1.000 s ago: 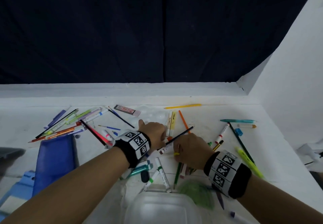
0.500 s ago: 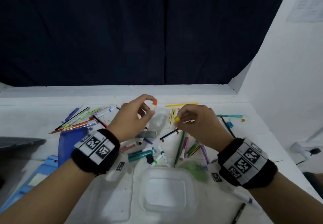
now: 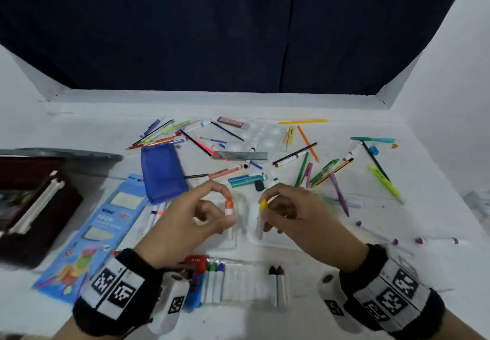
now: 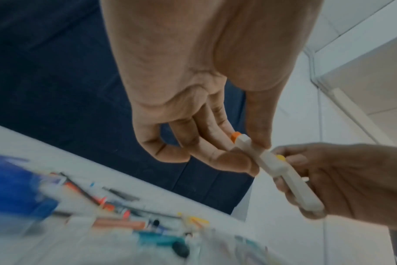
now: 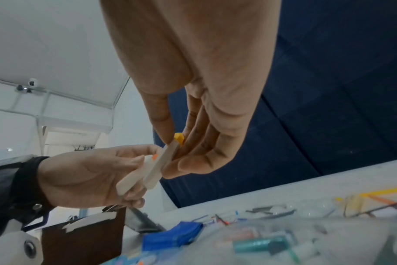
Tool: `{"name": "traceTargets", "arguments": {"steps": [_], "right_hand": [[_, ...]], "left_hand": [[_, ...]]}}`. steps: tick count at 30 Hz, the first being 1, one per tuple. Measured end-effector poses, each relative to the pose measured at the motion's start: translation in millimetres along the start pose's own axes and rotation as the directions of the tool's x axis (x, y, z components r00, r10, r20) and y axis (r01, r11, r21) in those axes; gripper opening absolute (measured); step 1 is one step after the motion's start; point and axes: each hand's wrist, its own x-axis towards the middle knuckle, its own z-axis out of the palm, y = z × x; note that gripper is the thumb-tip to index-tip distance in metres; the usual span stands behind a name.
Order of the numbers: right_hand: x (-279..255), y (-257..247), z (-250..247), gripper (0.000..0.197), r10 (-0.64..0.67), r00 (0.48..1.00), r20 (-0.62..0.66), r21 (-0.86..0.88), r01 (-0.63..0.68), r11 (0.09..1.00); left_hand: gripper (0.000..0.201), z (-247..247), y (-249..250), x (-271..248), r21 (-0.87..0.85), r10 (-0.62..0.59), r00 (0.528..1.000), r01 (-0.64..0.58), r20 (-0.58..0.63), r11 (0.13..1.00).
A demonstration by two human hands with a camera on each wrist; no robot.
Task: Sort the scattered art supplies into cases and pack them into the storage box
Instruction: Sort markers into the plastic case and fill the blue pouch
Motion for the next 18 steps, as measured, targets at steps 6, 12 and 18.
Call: {"name": "traceTargets", "arguments": {"steps": [6, 12, 18], "right_hand": [[-18, 19, 43, 0.005, 0.117, 0.984, 0.131, -0.08, -0.107, 0.991], [-20, 43, 73, 0.005, 0.198, 0.958, 0.208, -0.144, -0.17, 0.975], [-15, 53, 81, 0.005, 0.233, 0.95, 0.206, -0.226, -0.185, 0.956]], "left_hand": [[0.023, 14, -37, -40, 0.062, -0.146, 0.983, 0.139, 0.116, 0.988], [0.019, 21, -55, -48, 0.117, -0.183, 0.972, 0.167, 0.147, 0.979], [0.017, 25, -66, -45, 0.413, -0.141, 0.981, 0.074, 0.134, 0.908]]}}
